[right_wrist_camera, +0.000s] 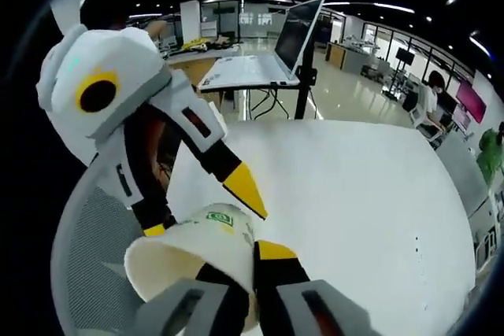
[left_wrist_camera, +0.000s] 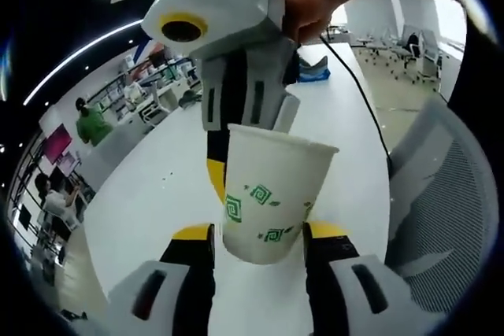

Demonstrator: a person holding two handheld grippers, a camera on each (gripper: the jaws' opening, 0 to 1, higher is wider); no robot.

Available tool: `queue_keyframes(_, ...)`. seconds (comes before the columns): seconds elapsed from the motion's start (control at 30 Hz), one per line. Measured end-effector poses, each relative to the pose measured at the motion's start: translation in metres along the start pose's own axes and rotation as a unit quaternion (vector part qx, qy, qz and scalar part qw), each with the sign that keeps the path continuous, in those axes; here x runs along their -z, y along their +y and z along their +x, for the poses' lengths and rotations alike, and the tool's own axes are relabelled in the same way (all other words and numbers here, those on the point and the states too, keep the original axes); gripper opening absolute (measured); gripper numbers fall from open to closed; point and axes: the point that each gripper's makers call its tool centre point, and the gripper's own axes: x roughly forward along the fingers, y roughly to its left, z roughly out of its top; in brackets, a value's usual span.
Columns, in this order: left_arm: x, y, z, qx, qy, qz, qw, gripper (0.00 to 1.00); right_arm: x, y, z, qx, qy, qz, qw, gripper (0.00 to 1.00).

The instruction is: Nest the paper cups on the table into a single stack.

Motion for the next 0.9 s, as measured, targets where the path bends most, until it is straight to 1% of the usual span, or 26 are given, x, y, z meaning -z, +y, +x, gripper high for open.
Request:
queue_keyframes(0.2,0.006,0.006,-0.007,-0.017,-0.004,-0.049,0.9987,0.51,0.011,-0.002,-0.002,0.001,0.014,0.008,0.9999,0.00)
queue_keyframes(0.23,0.010,0.008,-0.009,-0.019,-0.005,-0.066,0.9976,0.52,0.014,-0.003,-0.003,0.002,0.018,0.012,0.9998,0.00)
queue_keyframes(0.27,0.012,0.008,-0.010,-0.021,-0.004,-0.075,0.9970,0.54,0.016,-0.004,-0.004,0.002,0.020,0.015,0.9997,0.00)
queue_keyframes(0.33,0.017,0.009,-0.011,-0.033,-0.003,-0.097,0.9947,0.61,0.017,-0.005,-0.005,0.003,0.023,0.020,0.9995,0.00)
queue_keyframes(0.37,0.019,0.007,-0.013,-0.033,-0.002,-0.107,0.9937,0.62,0.018,-0.005,-0.005,0.003,0.023,0.022,0.9995,0.00)
queue_keyframes(0.43,0.021,0.007,-0.015,-0.035,-0.006,-0.122,0.9919,0.63,0.020,-0.007,-0.005,0.006,0.027,0.026,0.9993,0.00)
queue_keyframes(0.47,0.023,0.007,-0.016,-0.037,-0.011,-0.138,0.9897,0.63,0.021,-0.010,-0.005,0.006,0.029,0.027,0.9992,0.00)
queue_keyframes(0.53,0.026,0.008,-0.017,-0.038,-0.014,-0.154,0.9872,0.64,0.023,-0.013,-0.005,0.009,0.033,0.032,0.9989,0.00)
queue_keyframes(0.6,0.028,0.012,-0.019,-0.042,-0.017,-0.164,0.9854,0.64,0.025,-0.014,-0.005,0.011,0.038,0.035,0.9986,0.00)
queue_keyframes(0.67,0.029,0.012,-0.021,-0.051,-0.020,-0.181,0.9819,0.66,0.027,-0.015,-0.005,0.012,0.043,0.037,0.9983,0.00)
queue_keyframes(0.73,0.031,0.015,-0.020,-0.053,-0.021,-0.186,0.9808,0.68,0.028,-0.016,-0.004,0.012,0.047,0.040,0.9980,0.00)
queue_keyframes(0.9,0.036,0.014,-0.023,-0.058,-0.021,-0.195,0.9789,0.67,0.031,-0.015,-0.004,0.012,0.060,0.045,0.9971,0.00)
